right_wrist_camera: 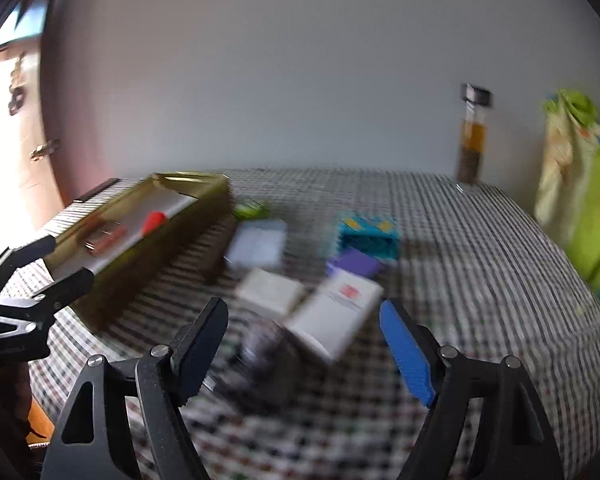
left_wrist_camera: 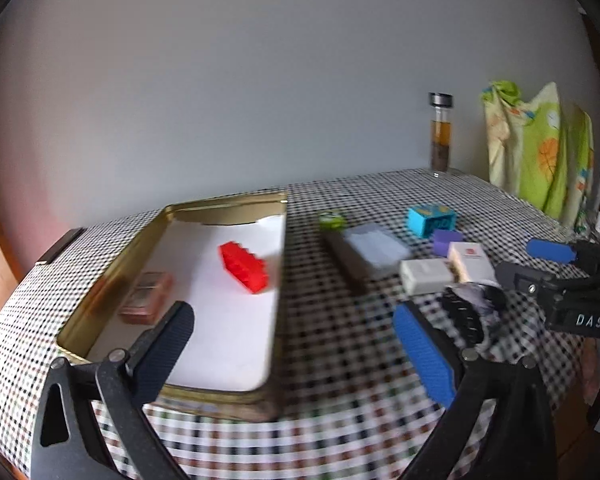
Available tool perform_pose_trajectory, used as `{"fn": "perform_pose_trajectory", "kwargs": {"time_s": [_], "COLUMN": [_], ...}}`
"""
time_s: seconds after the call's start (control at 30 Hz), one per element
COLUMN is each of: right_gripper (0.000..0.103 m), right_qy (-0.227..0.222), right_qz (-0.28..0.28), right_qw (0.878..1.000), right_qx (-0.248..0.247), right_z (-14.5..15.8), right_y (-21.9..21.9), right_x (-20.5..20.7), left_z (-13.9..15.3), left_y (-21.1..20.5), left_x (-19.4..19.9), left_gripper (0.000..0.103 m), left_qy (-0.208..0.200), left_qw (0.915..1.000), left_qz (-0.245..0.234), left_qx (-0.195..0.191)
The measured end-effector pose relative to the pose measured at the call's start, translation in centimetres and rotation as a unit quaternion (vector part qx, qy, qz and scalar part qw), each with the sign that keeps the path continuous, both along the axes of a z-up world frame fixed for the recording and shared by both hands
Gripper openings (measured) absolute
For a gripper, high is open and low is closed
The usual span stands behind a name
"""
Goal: Organize rigid objects
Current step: 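Grasp the dark cloth bundle with the right tool while the left tool moves toward the white box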
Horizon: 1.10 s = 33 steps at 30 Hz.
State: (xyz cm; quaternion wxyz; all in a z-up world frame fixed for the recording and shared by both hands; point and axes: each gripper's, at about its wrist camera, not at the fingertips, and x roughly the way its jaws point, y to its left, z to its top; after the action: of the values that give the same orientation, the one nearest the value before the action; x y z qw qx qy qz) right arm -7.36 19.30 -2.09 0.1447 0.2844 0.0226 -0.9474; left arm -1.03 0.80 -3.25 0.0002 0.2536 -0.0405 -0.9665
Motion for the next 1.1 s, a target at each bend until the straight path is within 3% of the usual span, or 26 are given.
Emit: {"fn": "perform_pose_trajectory", "kwargs": {"time_s": [0.2,0.57,0.63,0.7,0.83,1.1], "right_gripper": [0.08,0.08,0.076,0.059,0.054,0.052], "right_qy": [-0.027,-0.057,-0.068,-0.076,-0.062,-0.002], "right_qz": [0.019,0.041,0.039,0.048,0.054,0.04], "right_qw": [0.999,0.997,0.997,0.996,0.997,0.998], "right_qx": [-0.036,-0.013,0.003,0.007,0.013,-0.044], "right_z": [-1.7,-3.4,-3.6,-3.9,-4.0,-2.2], "right_y": [0.3,-2.6,-3.0,-3.3,-3.4,-1.1], "right_x": [0.5,0.0,-0.4,-0.5,-0.1,1.2], "left_z": [-1.5,-1.8,-1.8,-1.8,-1.5,-0.8], "left_y": [1.4,0.3,0.3,0.5,1.1,3.0], "left_x": [-0.9,-0.5,-0.6,-0.6,-0.6,-1.2], "left_gripper": [0.102,0.102,0.102,0.102,0.102,0.102], "left_qy": [-0.02,-0.019,-0.02,-0.02,-0.02,-0.015], "left_qw": [0.9997,0.9993,0.9992,0.9993,0.9994,0.9997], "left_qz": [0.0,0.018,0.018,0.017,0.007,-0.008], "left_qx": [-0.014,0.026,0.028,0.027,0.029,0.019]}}
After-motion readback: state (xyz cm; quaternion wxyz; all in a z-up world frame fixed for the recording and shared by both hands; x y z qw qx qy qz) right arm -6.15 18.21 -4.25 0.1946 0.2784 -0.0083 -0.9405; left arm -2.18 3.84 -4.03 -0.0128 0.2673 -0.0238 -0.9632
